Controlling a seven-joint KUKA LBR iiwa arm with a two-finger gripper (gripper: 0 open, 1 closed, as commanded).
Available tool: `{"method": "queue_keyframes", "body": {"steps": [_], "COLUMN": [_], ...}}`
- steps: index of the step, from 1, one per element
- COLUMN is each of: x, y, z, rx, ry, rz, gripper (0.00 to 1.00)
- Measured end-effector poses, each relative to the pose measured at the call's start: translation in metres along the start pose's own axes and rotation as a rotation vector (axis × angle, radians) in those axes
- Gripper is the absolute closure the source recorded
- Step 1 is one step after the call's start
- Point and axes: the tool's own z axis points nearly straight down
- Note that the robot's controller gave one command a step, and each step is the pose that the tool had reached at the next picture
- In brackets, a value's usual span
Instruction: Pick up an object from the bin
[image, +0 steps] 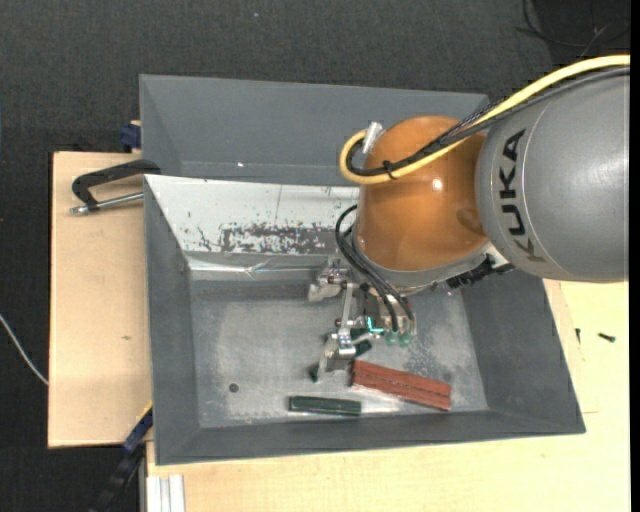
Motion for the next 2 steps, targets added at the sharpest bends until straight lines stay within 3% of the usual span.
{"method": "queue_keyframes", "body": {"steps": [1, 2], "x": [-0.001, -0.004], "y": [-0.001, -0.031], "z": [-0.004, 0.063], "rx": [-0.001, -0.001], "ry": [-0.007, -0.013], "rz": [0.002, -0.064], "gripper": [0.00, 0.00]}}
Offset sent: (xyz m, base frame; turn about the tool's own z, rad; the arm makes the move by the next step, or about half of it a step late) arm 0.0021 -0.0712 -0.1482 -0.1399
